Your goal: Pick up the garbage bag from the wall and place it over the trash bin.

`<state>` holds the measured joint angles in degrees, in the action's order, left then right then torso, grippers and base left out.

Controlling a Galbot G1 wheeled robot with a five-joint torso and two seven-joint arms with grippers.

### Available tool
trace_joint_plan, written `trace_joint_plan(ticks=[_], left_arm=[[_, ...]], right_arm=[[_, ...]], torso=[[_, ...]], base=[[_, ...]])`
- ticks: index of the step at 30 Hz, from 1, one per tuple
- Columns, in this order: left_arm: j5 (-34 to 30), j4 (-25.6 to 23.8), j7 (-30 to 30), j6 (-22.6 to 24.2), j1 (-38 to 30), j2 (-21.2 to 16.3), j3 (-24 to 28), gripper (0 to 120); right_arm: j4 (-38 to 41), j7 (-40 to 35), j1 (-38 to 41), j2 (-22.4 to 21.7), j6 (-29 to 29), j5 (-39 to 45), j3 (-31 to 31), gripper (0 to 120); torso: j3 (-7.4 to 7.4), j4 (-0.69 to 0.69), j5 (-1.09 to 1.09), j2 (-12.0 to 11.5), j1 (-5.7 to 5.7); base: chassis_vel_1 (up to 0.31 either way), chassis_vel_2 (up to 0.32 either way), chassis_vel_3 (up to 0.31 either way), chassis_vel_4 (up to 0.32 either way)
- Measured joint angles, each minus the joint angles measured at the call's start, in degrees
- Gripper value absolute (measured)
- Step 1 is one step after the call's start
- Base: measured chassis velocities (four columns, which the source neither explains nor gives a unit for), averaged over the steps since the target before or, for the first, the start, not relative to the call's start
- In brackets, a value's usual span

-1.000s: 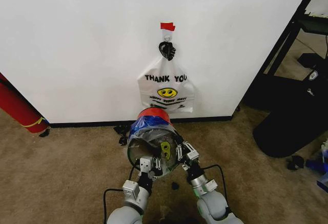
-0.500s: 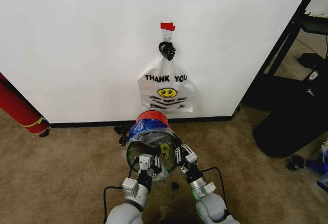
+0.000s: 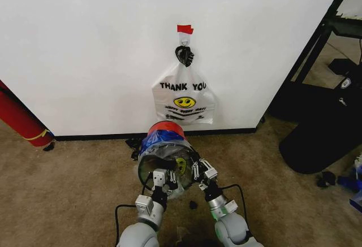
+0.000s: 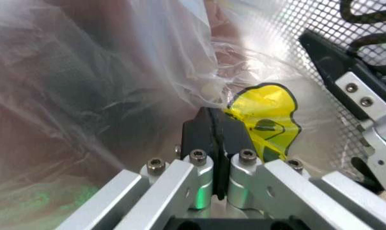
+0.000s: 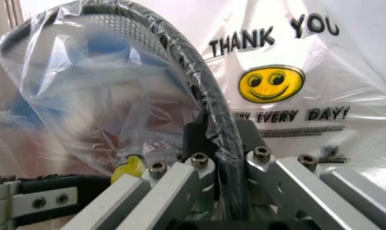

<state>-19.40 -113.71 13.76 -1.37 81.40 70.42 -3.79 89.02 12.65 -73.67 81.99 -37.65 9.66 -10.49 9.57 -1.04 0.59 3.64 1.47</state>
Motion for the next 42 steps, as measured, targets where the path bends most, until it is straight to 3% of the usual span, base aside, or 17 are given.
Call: trace_joint_plan(ticks=[20, 42], left_arm=[[0.1, -0.2, -0.6, -0.8, 0.3, 2.9, -0.3, 0], [4.1, 4.6, 2.0, -0.9, -1.7, 6.9, -2.7, 0]], right_arm=[[-0.1, 0.7, 0.1, 0.3, -0.1, 0.4, 0.3, 0], [-0.6, 3.4, 0.9, -1.0, -1.0, 3.6, 1.4, 0]], torso=[[0.0, 0.0, -0.01, 0.0, 0.0], [0.0, 0.0, -0.01, 0.0, 0.0]], base=[[0.0, 0.0, 0.0, 0.0], [0.0, 0.0, 0.0, 0.0]])
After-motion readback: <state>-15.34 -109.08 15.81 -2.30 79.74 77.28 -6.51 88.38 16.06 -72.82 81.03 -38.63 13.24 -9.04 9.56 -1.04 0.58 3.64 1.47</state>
